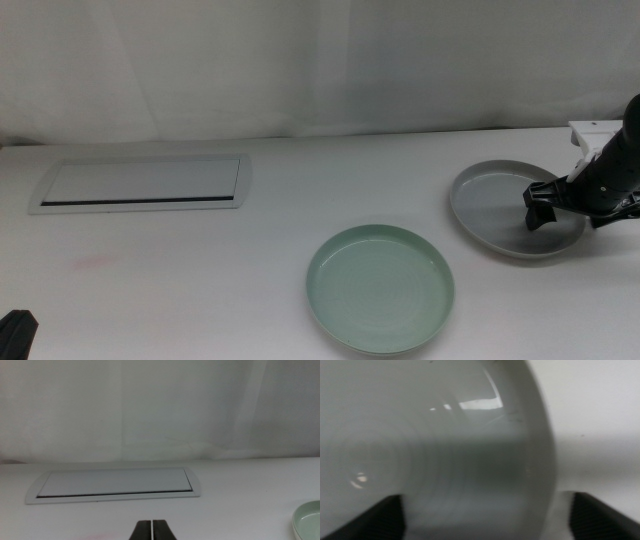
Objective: Stack the three bowls on top of each other.
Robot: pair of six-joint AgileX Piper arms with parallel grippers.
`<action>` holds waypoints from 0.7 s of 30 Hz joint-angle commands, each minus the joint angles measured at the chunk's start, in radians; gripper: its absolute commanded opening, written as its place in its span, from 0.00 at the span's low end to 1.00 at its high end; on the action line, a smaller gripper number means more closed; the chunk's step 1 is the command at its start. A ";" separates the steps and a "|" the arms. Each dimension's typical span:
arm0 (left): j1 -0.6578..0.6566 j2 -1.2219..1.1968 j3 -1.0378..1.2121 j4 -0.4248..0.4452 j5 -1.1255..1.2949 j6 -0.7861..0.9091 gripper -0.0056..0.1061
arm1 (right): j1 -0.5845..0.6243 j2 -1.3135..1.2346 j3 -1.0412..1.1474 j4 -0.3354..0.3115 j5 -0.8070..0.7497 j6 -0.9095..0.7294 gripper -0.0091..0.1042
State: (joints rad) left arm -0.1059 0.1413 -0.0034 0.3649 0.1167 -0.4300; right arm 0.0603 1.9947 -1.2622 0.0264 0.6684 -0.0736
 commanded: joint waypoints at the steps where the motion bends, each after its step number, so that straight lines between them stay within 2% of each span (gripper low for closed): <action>1: -0.004 -0.004 0.038 -0.006 -0.010 -0.004 0.02 | -0.001 0.023 -0.003 -0.011 0.027 -0.001 0.75; 4: -0.004 -0.004 0.038 -0.006 -0.010 -0.004 0.02 | -0.001 0.037 -0.003 -0.009 0.037 -0.001 0.50; 5: -0.004 -0.004 0.038 -0.006 -0.010 -0.004 0.02 | -0.001 0.041 -0.003 -0.007 0.037 0.015 0.26; 7: -0.004 -0.004 0.038 -0.006 -0.010 -0.004 0.02 | -0.001 0.041 -0.003 -0.007 0.032 0.025 0.06; 21: -0.004 -0.004 0.038 -0.006 -0.010 -0.004 0.02 | -0.001 -0.037 -0.005 0.009 -0.009 0.074 0.06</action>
State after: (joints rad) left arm -0.1059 0.1413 -0.0034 0.3649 0.1151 -0.4300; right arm 0.0582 1.9808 -1.2736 0.0520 0.6591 0.0000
